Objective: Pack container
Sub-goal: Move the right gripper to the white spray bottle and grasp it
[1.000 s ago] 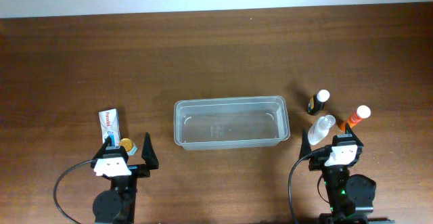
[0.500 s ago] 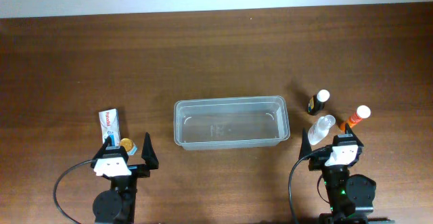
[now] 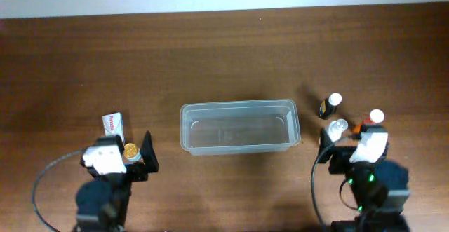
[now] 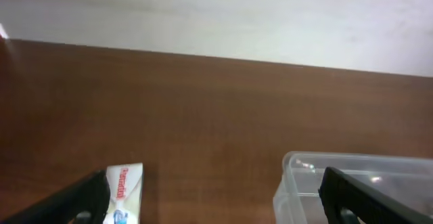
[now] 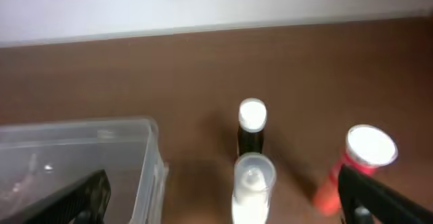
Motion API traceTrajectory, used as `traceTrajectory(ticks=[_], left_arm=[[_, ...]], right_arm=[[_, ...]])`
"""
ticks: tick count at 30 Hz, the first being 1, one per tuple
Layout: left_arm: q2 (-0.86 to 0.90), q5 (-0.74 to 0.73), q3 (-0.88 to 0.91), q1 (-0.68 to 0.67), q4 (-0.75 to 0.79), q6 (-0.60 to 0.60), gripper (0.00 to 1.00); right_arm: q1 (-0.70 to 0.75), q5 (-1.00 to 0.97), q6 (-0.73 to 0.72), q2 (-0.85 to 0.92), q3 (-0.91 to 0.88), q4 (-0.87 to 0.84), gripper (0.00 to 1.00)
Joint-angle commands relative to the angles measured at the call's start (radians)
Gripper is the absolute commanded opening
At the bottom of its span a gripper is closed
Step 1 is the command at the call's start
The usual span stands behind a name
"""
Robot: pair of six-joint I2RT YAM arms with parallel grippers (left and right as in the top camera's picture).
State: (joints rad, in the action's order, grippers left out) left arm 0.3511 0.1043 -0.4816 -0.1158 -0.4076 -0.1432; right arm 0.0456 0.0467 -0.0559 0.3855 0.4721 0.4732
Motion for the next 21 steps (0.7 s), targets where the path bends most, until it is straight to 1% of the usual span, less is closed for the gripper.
traceTrajectory(ticks=[1, 5, 6, 9, 14, 19, 21], left_arm=[[0.219, -0.025, -0.177, -0.004, -0.128, 0.002, 0.99], [0.408, -0.158, -0.316, -0.004, -0.241, 0.003, 0.99], [0.484, -0.196, -0.365, -0.004, -0.278, 0.003, 0.99], [0.582, -0.197, -0.418, -0.004, -0.322, 0.003, 1.00], [0.683, -0.195, -0.432, -0.004, -0.338, 0.002, 0.99], [0.719, -0.194, -0.432, -0.004, -0.338, 0.002, 1.00], [0.723, -0.194, -0.432, -0.004, -0.338, 0.002, 0.99]], right_arm=[[-0.005, -0.013, -0.013, 0.250, 0.235, 0.190, 0.98], [-0.005, -0.012, -0.012, 0.512, 0.477, 0.453, 0.98], [-0.005, -0.011, -0.013, 0.635, 0.579, 0.545, 0.98], [-0.005, 0.004, -0.013, 0.786, 0.674, 0.634, 0.98], [-0.004, 0.024, -0.032, 0.949, 0.697, 0.653, 0.98], [0.028, 0.025, -0.092, 1.038, 0.697, 0.644, 0.99], [0.053, 0.026, -0.096, 1.065, 0.697, 0.640, 0.99]])
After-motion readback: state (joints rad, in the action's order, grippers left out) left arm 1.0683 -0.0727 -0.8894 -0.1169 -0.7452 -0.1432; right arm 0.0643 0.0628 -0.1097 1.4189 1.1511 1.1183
